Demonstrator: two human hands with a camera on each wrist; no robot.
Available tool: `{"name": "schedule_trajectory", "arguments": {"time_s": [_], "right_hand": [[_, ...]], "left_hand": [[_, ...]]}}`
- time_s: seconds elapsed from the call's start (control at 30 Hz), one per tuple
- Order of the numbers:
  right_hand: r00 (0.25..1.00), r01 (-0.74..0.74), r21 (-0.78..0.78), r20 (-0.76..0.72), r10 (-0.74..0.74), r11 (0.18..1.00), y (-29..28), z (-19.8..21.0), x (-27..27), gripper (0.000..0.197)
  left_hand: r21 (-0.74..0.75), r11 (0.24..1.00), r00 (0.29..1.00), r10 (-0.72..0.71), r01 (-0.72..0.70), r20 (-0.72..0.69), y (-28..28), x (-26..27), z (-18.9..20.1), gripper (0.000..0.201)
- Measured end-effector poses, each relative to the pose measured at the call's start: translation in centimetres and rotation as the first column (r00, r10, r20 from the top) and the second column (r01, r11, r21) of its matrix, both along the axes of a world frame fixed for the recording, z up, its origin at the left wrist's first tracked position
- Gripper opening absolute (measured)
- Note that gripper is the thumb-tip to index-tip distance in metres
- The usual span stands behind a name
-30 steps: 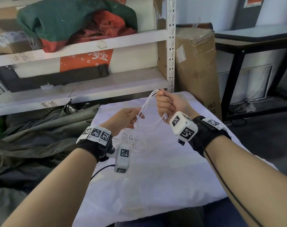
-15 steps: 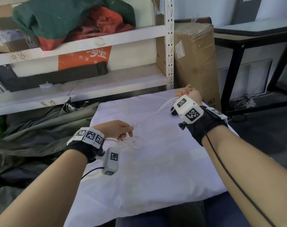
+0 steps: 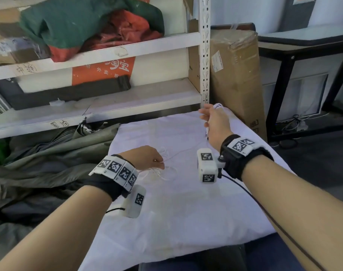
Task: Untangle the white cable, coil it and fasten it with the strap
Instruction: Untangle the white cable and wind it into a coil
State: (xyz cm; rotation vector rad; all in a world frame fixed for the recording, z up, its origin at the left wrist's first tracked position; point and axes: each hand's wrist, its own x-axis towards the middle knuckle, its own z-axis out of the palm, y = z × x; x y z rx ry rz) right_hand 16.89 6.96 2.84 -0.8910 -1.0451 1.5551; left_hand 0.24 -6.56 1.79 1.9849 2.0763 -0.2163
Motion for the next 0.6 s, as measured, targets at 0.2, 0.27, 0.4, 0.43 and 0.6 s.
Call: {"name": "schedule_trajectory", "arguments": {"time_s": [0.2, 0.27, 0.4, 0.43, 0.6], "right_hand": [[0.806, -0.448, 0.118, 0.482, 0.344, 0.886, -3.0, -1.0, -1.8, 0.022], [0.711, -0.546, 0.088, 0.575, 0.405, 0.833, -3.8, -1.4, -2.5, 0.022], [0.537, -0.669, 0.039, 0.715, 0.447, 0.742, -5.1, -1.8, -3.0, 0.024], [0.433, -0.703, 0.015, 0.802, 0.411, 0.711, -5.2, -1.7, -3.0, 0.024], [0.112, -0.720, -0.028, 0.981, 0.157, 0.693, -5.1, -1.2, -3.2, 0.015]], "left_hand": [[-0.030, 0.998, 0.997, -0.065, 0.064, -0.048, 0.2, 1.9, 0.4, 0.036], [-0.035, 0.996, 0.995, -0.085, 0.083, -0.052, 0.3, 2.6, 0.7, 0.036], [-0.028, 0.993, 0.994, -0.112, 0.112, -0.009, 0.5, 3.1, 0.8, 0.035], [-0.012, 0.994, 0.994, -0.113, 0.113, 0.010, 0.5, 3.0, 0.7, 0.034], [0.171, 0.984, 0.971, -0.084, 0.046, 0.226, 0.6, 3.0, 0.5, 0.026]]}}
